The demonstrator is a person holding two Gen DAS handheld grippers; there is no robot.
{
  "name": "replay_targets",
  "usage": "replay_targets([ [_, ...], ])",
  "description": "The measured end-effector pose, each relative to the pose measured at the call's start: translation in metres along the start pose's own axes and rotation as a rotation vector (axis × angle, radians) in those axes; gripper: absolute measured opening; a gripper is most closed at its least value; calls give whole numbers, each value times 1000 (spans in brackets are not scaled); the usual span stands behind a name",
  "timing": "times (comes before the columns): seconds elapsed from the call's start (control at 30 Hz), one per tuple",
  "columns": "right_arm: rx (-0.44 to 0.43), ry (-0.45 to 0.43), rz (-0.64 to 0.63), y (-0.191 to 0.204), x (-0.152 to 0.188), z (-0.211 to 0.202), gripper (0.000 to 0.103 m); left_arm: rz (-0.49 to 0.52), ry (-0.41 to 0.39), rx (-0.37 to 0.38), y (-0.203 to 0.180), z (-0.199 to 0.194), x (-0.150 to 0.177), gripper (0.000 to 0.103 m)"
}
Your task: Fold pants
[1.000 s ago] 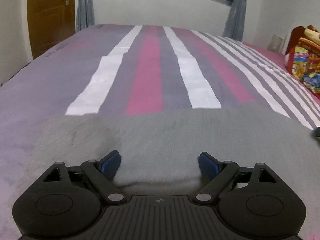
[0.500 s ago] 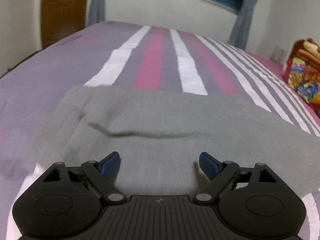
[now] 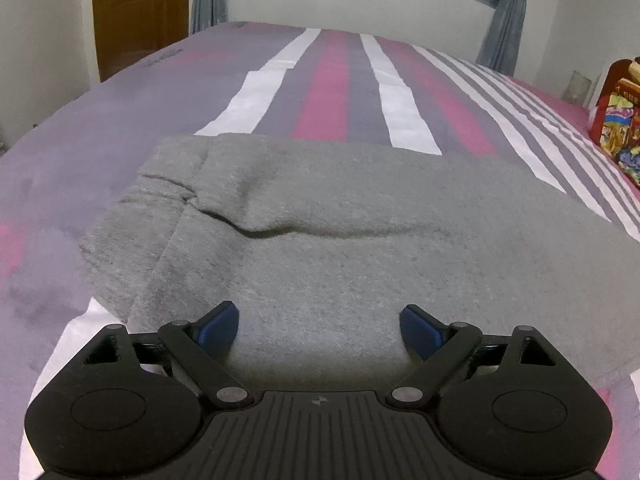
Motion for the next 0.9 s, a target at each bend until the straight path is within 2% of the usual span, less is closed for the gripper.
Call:
replay_targets([
  [0.07,-20,3,4,-3,3,1,27,-31,-58,7,4,-14,1,89],
  [0.17,-29,22,-27,3,6,0,30,-130,-208,20,27,-44,8,89],
  [0.23,-13,29,-39,5,7,3,32,-231,-283,-16,53,-60,13,89],
  [0.27,-13,28,-40,6,8,3,33,-284,-289,-34,66,-63,16,89],
  [0.33,-8,30,-39,7,9,5,34,-381,-270,-20,91,-64,19,88],
  [0.43,4,32,-41,10,10,9,36,-503,-244,48,117,-59,23,60],
  [0.5,10,30,-42,13,9,12,40,-566,-207,102,124,-49,24,57],
  [0.57,17,31,-48,15,8,15,43,-595,-187,148,125,-39,23,46],
  [0.6,21,31,-54,16,8,15,45,-595,-198,139,123,-39,22,43],
  [0.67,29,32,-62,18,9,16,45,-597,-249,153,116,-43,25,26],
  [0.77,34,36,-60,17,8,17,45,-577,-300,186,105,-43,25,24],
  [0.9,44,38,-62,18,8,20,46,-570,-165,168,103,-18,20,25],
])
Point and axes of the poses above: each gripper's, at about its wrist camera, not at the fingertips, and z roughly the way its jaws point, y to its left, x to its underside, the point moved 1 cm from there along z, roughly the way its jaws point, and after that the axes turned 1 degree about x, right-handed, at the moved point
